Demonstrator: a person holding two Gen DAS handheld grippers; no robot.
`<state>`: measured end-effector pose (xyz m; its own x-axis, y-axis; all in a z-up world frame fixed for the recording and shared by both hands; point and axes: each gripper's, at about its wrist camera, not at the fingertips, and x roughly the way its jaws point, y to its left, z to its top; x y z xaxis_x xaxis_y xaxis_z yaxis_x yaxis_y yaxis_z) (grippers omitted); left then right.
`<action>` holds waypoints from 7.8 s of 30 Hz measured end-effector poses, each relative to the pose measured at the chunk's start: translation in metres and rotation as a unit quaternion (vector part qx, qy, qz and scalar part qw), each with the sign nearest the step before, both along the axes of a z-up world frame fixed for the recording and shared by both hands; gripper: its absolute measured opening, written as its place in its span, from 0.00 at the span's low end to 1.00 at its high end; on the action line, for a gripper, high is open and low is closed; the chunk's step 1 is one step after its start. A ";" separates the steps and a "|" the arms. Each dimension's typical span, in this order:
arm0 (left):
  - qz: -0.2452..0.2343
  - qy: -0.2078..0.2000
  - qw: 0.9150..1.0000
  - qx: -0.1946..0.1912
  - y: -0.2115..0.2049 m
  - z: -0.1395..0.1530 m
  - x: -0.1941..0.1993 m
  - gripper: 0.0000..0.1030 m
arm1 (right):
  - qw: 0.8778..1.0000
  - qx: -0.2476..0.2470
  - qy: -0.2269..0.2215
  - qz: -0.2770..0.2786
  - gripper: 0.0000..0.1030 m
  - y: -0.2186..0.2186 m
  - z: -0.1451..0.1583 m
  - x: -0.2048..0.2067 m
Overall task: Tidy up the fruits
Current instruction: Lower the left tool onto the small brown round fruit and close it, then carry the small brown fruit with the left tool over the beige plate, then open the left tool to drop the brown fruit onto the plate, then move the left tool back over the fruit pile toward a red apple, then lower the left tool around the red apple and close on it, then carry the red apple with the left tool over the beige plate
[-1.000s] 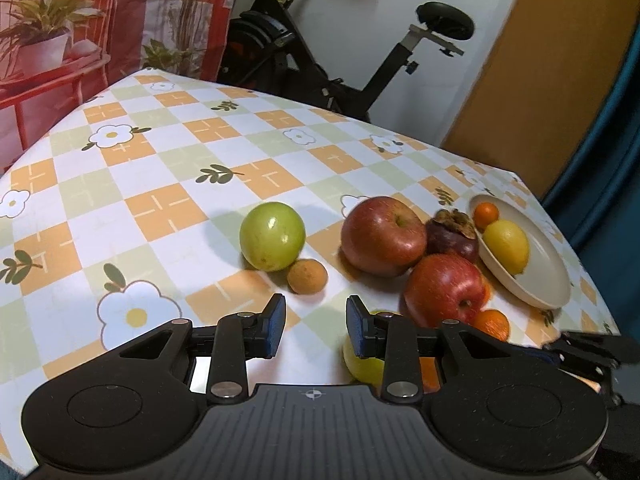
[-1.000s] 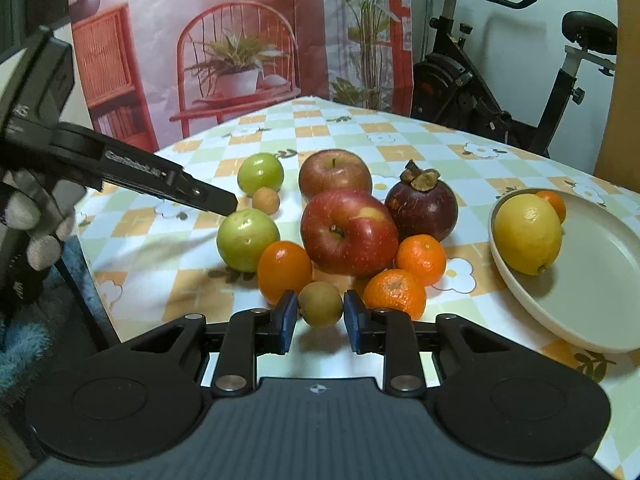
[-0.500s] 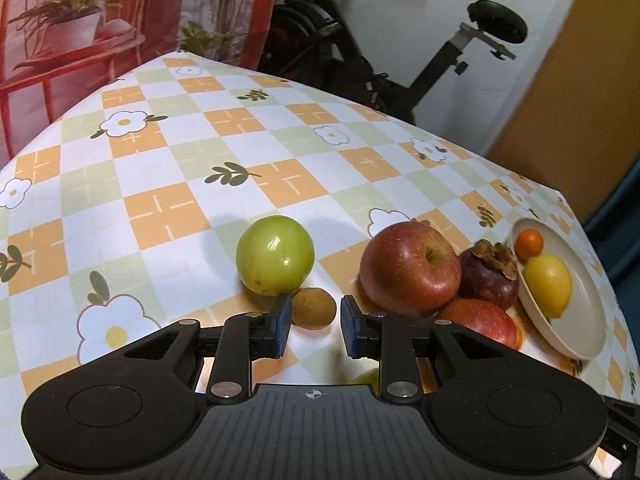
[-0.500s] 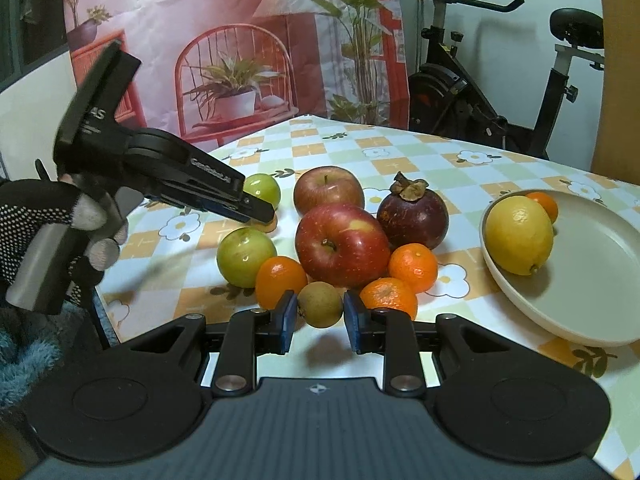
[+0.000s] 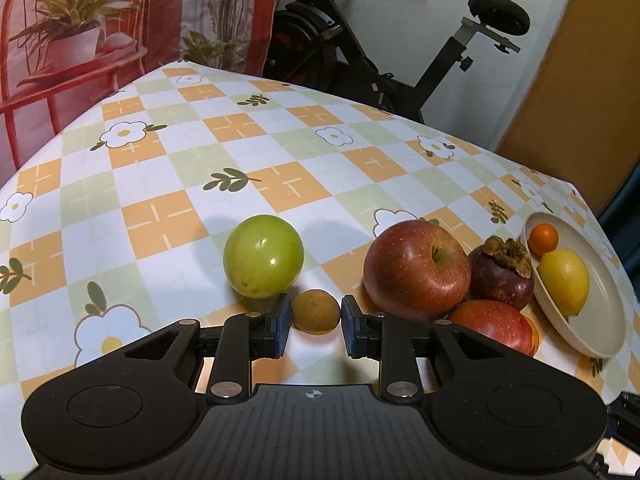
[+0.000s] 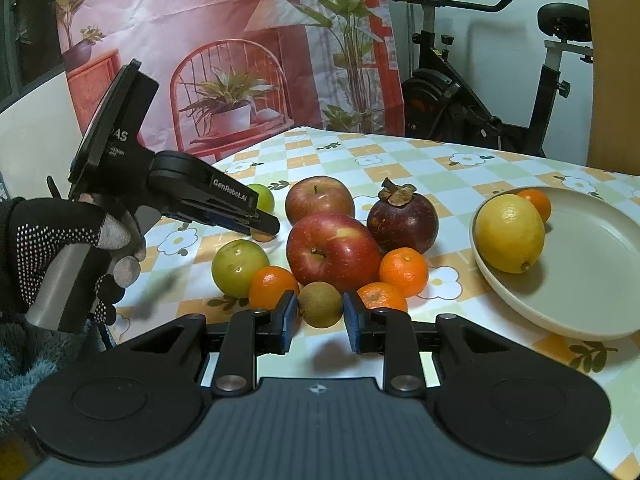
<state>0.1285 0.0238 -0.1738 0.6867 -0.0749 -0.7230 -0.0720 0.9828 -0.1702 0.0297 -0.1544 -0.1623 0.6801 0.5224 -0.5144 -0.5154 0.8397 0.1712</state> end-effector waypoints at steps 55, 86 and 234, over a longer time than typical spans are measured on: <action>-0.280 0.003 0.960 0.005 -0.191 0.009 0.027 0.28 | 0.986 0.016 -0.025 -0.166 0.27 -0.108 -0.007 0.014; -0.189 -0.093 0.977 0.035 -0.121 0.054 -0.014 0.65 | 0.980 0.061 -0.034 -0.186 0.41 -0.118 -0.007 0.007; -0.173 0.062 0.974 -0.130 -0.017 0.029 0.078 0.65 | 0.993 -0.087 0.050 0.059 0.64 0.090 0.018 0.136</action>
<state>0.2066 0.0066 -0.1453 0.4960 -0.4778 -0.7251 0.2197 0.8769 -0.4275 0.1661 -0.0640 -0.1442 0.5605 0.4924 -0.6658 -0.5998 0.7957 0.0835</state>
